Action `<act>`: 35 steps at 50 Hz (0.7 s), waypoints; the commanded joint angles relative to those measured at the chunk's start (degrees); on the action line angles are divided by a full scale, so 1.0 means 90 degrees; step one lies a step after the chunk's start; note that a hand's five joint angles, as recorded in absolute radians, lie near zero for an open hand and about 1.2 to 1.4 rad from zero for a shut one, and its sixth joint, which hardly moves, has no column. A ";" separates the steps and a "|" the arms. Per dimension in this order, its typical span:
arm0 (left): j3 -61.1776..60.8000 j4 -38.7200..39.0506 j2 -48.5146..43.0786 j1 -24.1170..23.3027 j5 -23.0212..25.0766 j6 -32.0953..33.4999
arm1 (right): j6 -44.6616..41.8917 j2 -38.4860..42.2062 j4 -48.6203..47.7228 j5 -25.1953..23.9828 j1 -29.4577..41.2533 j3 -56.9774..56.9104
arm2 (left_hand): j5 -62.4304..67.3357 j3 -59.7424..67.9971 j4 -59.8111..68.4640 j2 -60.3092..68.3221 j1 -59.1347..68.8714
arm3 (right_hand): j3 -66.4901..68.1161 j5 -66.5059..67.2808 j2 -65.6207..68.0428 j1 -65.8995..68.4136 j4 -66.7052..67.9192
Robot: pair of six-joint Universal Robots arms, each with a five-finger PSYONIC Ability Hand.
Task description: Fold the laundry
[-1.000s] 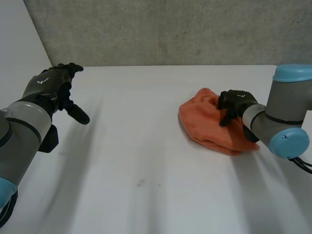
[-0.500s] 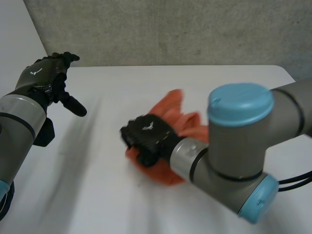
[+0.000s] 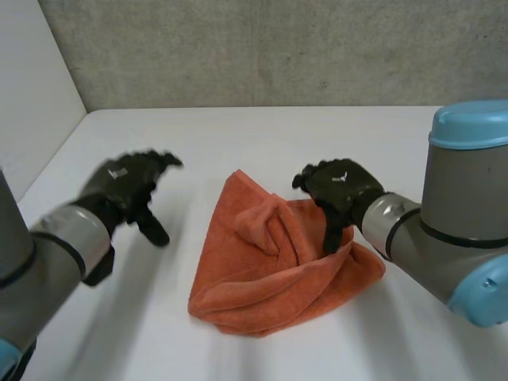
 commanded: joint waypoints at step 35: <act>-0.0417 0.0447 -0.1948 -0.0564 0.1570 0.1027 | -0.0175 -0.0370 -0.0910 -0.0446 -0.0600 0.1160 | 0.4417 0.4427 0.4418 0.4426 0.4407 | 0.7475 0.7305 0.7457 0.7541 0.7390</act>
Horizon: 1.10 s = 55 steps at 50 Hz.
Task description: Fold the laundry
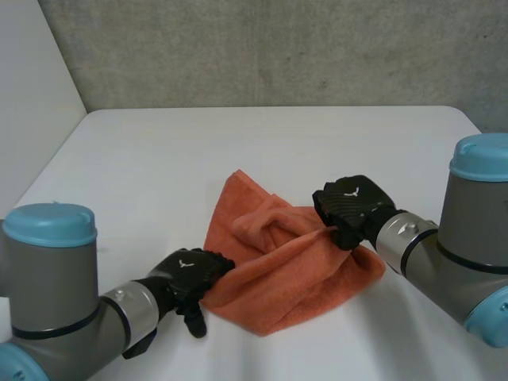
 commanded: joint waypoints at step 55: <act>-0.0578 0.2738 0.0501 -0.0812 -0.2778 0.0037 | 0.0585 -0.0032 -0.1501 -0.0595 -0.0437 0.0961 | 0.6364 0.6360 0.6375 0.6356 0.6325 | 0.1371 0.1542 0.1368 0.2626 0.1324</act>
